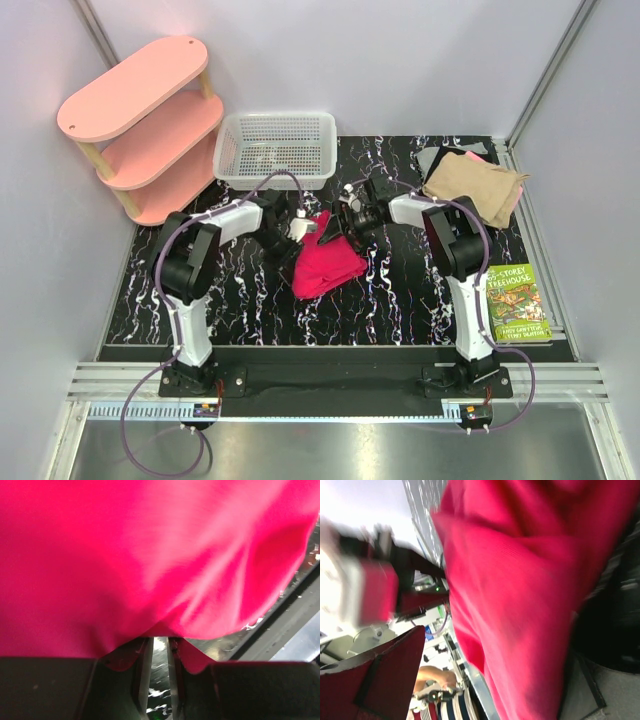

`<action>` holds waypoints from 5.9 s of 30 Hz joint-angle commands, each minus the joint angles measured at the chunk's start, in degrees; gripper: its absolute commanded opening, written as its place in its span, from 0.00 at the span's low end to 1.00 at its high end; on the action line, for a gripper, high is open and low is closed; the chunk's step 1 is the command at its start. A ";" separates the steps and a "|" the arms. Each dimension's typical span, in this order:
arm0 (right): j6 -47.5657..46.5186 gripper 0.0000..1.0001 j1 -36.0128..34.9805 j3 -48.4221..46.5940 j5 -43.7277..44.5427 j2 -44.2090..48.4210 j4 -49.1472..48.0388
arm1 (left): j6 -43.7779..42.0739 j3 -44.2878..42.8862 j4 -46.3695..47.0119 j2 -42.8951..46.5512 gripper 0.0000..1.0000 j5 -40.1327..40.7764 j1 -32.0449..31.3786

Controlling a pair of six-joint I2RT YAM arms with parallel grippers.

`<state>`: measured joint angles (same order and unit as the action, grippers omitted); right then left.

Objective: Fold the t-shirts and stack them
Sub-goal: Fold the long partially folded tshirt into a neat square, then put the neatly folded tshirt into the corner of the board with the right arm

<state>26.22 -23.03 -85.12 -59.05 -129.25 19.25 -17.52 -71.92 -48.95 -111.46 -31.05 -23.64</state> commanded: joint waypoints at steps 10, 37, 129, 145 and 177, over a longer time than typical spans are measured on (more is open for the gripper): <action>2.61 1.00 -3.96 16.13 12.37 0.14 -8.96 | -3.84 -1.91 2.02 3.27 0.23 4.68 4.57; 5.33 0.00 -3.96 14.90 15.02 6.09 -12.83 | -5.95 3.98 -0.18 13.62 0.23 4.51 4.83; 3.49 1.00 41.49 -35.63 21.17 11.93 33.22 | -18.78 3.46 -13.72 29.20 0.24 0.29 28.03; 1.21 1.00 41.83 -44.86 23.01 -11.11 33.14 | -16.76 1.34 -13.36 28.05 0.24 1.16 29.26; -5.56 1.00 9.32 18.93 41.12 74.75 17.40 | 5.74 2.66 -5.81 49.15 0.27 5.13 31.81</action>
<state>20.32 -13.47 -68.36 -18.96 -56.45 39.68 -16.01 -70.87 -58.06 -61.21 -26.44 7.62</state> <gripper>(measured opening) 0.994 0.267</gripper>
